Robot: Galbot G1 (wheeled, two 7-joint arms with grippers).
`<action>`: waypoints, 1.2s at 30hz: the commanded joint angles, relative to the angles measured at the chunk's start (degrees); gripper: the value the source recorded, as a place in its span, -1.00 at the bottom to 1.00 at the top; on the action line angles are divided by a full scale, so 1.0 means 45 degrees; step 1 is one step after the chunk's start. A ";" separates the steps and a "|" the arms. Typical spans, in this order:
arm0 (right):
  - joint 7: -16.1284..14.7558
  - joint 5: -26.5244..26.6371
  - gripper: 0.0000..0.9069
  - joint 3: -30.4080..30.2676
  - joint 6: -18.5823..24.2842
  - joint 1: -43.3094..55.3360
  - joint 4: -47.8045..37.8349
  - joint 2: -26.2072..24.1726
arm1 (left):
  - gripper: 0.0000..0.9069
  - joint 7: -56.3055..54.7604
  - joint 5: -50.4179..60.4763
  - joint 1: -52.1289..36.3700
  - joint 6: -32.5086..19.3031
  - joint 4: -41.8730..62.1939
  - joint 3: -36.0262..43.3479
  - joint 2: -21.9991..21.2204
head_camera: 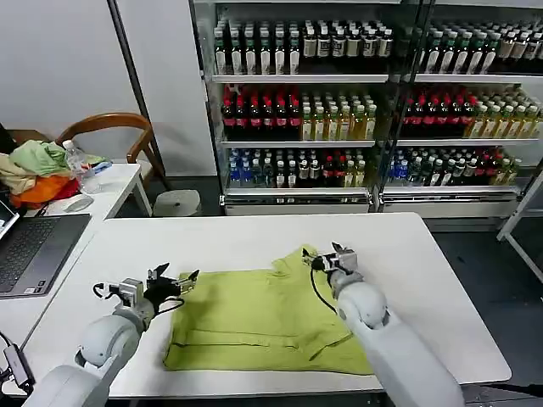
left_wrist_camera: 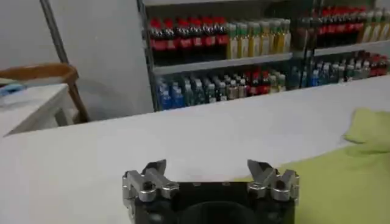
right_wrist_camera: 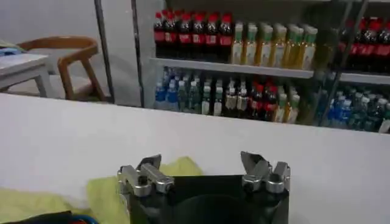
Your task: Fold and organize the clothes.
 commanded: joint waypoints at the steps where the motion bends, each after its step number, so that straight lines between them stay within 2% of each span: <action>1: -0.0494 -0.0257 1.00 -0.0414 0.0002 0.1347 -0.2456 0.0883 | 1.00 0.0186 0.0126 -0.0950 0.0048 0.1368 0.0684 0.0054; 8: -0.0920 0.0116 1.00 -0.0336 0.0493 0.1401 -0.3292 0.1205 | 1.00 0.0103 -0.0048 -0.0740 0.0216 0.1317 0.0664 0.0041; 17: -0.0829 0.0356 0.96 -0.0459 0.0845 0.1398 -0.3731 0.1270 | 1.00 0.0067 -0.0165 -0.0565 -0.0012 0.1300 0.0723 -0.0090; 18: -0.0798 0.0358 0.44 -0.0484 0.0826 0.1387 -0.3738 0.1286 | 1.00 0.0023 -0.0167 -0.0557 0.0041 0.1297 0.0717 -0.0112; 19: -0.0765 0.0372 -1.00 -0.0497 0.0783 0.1360 -0.3706 0.1289 | 0.49 -0.0047 -0.0187 -0.0533 0.0091 0.1280 0.0718 -0.0137; 20: -0.0711 0.0451 -1.00 -0.0554 0.0741 0.1328 -0.3643 0.1272 | -0.07 -0.0188 -0.0218 -0.0509 0.0134 0.1247 0.0721 -0.0162; 21: -0.0691 0.0487 -1.00 -0.0583 0.0707 0.1299 -0.3549 0.1256 | -0.91 -0.0171 -0.0246 -0.0465 0.0187 0.1198 0.0710 -0.0165; 36: -0.0628 0.0821 -1.00 -0.0744 0.0494 0.1055 -0.2802 0.0999 | -0.89 -0.0072 -0.0746 -0.0320 -0.0308 0.0876 0.0644 -0.0249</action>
